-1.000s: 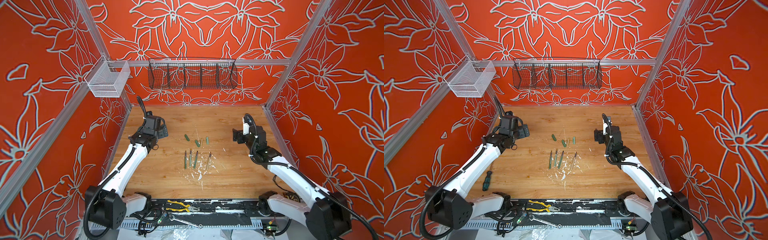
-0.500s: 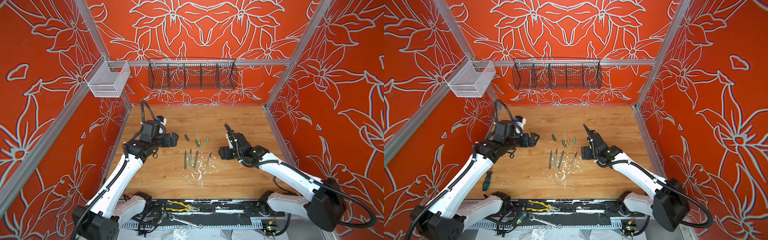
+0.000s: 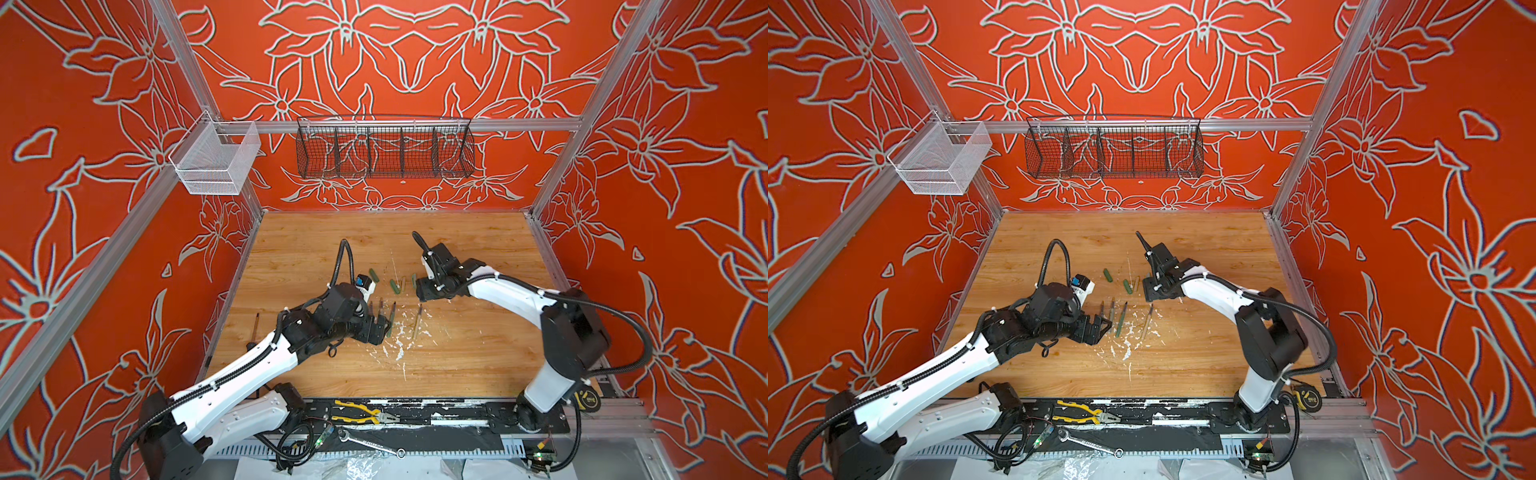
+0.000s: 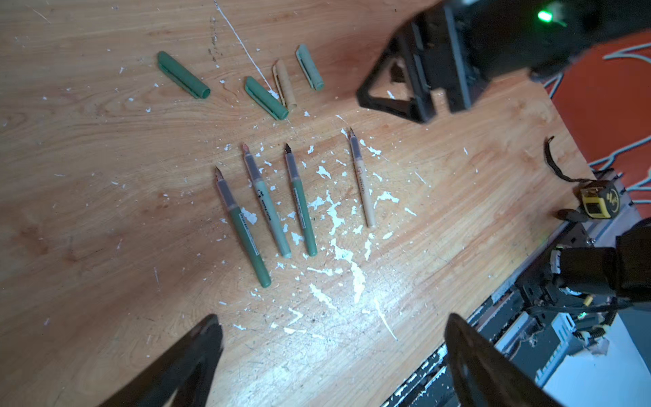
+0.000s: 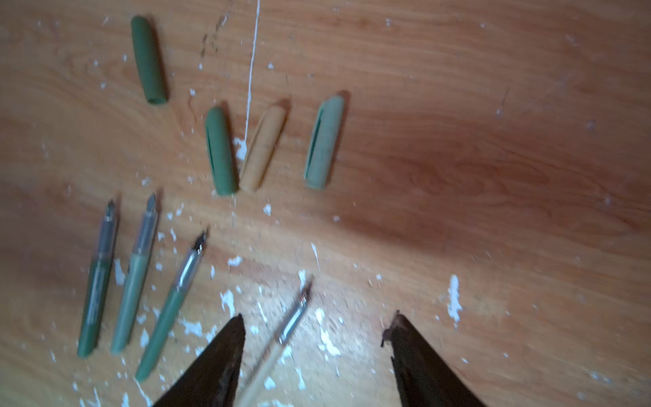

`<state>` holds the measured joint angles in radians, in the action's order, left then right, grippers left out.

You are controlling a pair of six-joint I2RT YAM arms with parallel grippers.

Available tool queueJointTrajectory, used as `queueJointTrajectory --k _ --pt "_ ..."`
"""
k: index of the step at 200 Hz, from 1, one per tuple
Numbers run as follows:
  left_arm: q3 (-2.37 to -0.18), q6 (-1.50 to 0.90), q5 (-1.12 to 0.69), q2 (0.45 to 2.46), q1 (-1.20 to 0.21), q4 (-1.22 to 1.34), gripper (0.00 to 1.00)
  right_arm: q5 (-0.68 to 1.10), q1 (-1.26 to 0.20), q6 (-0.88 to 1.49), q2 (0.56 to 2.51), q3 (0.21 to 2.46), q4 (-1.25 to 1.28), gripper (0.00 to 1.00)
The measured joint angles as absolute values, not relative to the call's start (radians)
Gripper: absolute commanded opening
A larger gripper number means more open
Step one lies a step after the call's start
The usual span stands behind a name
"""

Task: Insert pens into pen caps
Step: Pick up the pen cap from the center of the table.

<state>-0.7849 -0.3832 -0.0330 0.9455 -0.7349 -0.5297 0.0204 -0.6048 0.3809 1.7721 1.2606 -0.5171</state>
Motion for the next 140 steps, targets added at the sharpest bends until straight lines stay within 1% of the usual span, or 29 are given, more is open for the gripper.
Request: queueJointTrajectory --k 19,39,60,99,140 --pt "-0.767 -0.4 -0.017 0.902 -0.743 -0.54 0.97 0.022 -0.605 0.377 1.88 1.357 -0.529 0.57" --pt "-0.758 -0.418 0.009 0.875 -0.756 -0.548 0.97 0.023 -0.602 0.378 1.951 1.412 -0.545 0.55" --pt "-0.742 -0.432 0.028 0.849 -0.774 -0.55 0.97 0.025 -0.595 0.38 2.003 1.454 -0.557 0.49" --pt "-0.731 -0.448 0.051 0.84 -0.778 -0.56 0.97 0.023 -0.582 0.384 2.043 1.481 -0.573 0.36" --pt "-0.731 -0.45 0.065 0.836 -0.779 -0.56 0.97 0.013 -0.579 0.375 2.075 1.522 -0.596 0.28"
